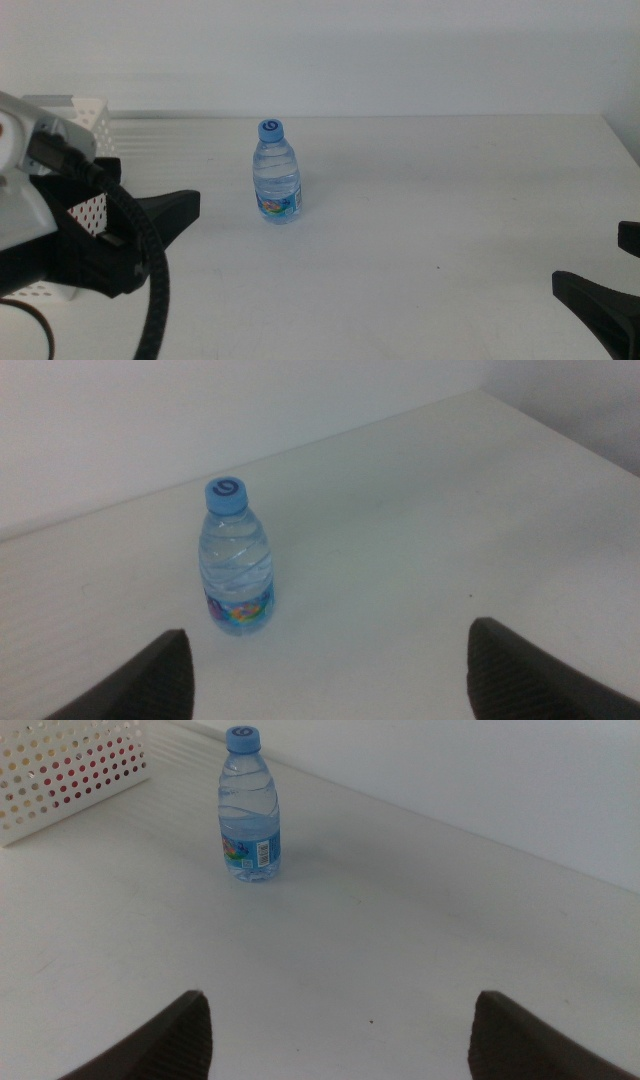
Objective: Use arms to grab the bottles and put them into the dustbin to the left of the table.
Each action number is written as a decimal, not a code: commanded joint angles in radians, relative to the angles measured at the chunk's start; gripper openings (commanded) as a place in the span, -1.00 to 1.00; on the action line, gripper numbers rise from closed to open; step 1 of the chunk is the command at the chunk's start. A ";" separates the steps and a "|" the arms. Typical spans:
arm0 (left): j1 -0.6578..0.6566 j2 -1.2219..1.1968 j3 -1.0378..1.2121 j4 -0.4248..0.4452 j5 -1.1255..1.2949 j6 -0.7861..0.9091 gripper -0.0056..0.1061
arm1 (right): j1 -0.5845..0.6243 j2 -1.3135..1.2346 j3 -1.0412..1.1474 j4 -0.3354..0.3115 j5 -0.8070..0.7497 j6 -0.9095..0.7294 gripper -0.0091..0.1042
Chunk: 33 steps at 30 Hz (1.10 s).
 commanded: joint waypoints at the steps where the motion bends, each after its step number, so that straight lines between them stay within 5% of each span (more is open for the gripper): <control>1: -0.004 -0.006 -0.030 -0.010 -0.109 -0.012 0.72 | 0.004 0.001 -0.023 -0.010 -0.070 -0.009 0.34; 26: 0.089 0.256 -0.016 0.064 -0.372 0.001 0.72 | 0.004 0.001 -0.023 -0.010 -0.070 -0.009 0.34; 33: 0.087 0.260 0.202 0.064 -0.715 -0.045 0.72 | 0.004 0.001 -0.023 -0.010 -0.070 -0.009 0.34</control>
